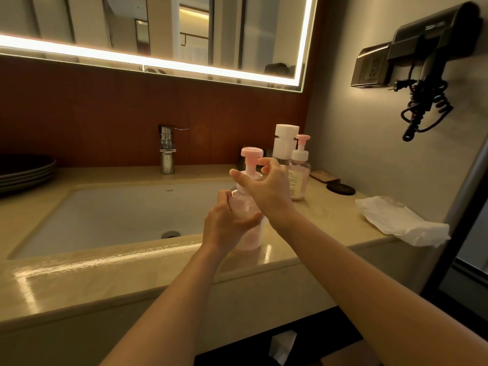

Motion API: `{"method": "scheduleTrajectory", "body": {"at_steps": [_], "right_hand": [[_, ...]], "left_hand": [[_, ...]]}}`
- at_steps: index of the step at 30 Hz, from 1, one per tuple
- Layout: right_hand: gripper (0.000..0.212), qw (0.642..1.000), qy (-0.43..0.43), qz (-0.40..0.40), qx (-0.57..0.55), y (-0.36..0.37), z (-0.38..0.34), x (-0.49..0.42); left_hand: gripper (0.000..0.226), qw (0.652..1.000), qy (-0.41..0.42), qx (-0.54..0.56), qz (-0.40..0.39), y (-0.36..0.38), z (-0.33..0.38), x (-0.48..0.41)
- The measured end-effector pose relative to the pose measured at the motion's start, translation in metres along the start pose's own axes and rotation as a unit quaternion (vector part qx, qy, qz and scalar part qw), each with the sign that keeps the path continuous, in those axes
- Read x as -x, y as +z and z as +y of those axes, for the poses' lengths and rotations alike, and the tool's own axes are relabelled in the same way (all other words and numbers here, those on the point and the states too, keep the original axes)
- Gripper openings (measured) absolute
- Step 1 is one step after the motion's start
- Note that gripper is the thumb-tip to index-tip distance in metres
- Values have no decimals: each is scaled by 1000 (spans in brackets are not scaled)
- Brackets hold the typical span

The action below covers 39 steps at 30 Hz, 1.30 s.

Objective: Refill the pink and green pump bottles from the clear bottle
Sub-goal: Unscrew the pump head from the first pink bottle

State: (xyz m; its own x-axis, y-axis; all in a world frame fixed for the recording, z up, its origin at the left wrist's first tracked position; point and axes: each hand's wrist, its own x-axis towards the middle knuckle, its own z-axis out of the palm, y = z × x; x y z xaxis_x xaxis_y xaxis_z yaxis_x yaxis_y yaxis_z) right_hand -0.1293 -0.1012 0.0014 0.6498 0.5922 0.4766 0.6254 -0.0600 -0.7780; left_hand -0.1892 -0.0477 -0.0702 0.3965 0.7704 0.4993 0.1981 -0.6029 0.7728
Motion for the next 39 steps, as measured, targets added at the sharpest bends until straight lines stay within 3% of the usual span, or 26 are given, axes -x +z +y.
{"method": "scheduleTrajectory", "body": {"at_steps": [3,7,10,13,16,21,23,27,33,36,39], "right_hand": [[60,1000,-16,19,5,-1,2,0],[41,997,3,-11,-79,-4,-1,5],[50,994,23,-14,-103,0,-2,5],[65,999,15,29,-8,7,1,4],[57,999,-7,53,6,8,3,4],[39,995,1,-15,-102,0,-1,8],[44,994,5,-16,-112,1,-2,7],[59,999,-12,46,-17,7,3,2],[35,993,-12,20,-117,3,0,6],[41,993,-18,19,-119,5,-1,6],[59,997,-26,47,-52,6,2,4]], "left_hand": [[74,1000,-1,3,-1,0,1,0],[73,1000,-1,10,3,-1,2,1],[71,1000,-1,11,8,0,2,2],[73,1000,1,8,4,-1,3,2],[74,1000,0,10,-3,-2,4,2],[74,1000,-2,13,-2,-2,4,2],[73,1000,-1,12,-1,-2,4,2],[74,1000,2,11,-4,-2,3,2],[75,1000,7,11,0,-2,3,2],[76,1000,5,12,1,-2,2,1],[76,1000,4,14,-1,-2,3,2]]}}
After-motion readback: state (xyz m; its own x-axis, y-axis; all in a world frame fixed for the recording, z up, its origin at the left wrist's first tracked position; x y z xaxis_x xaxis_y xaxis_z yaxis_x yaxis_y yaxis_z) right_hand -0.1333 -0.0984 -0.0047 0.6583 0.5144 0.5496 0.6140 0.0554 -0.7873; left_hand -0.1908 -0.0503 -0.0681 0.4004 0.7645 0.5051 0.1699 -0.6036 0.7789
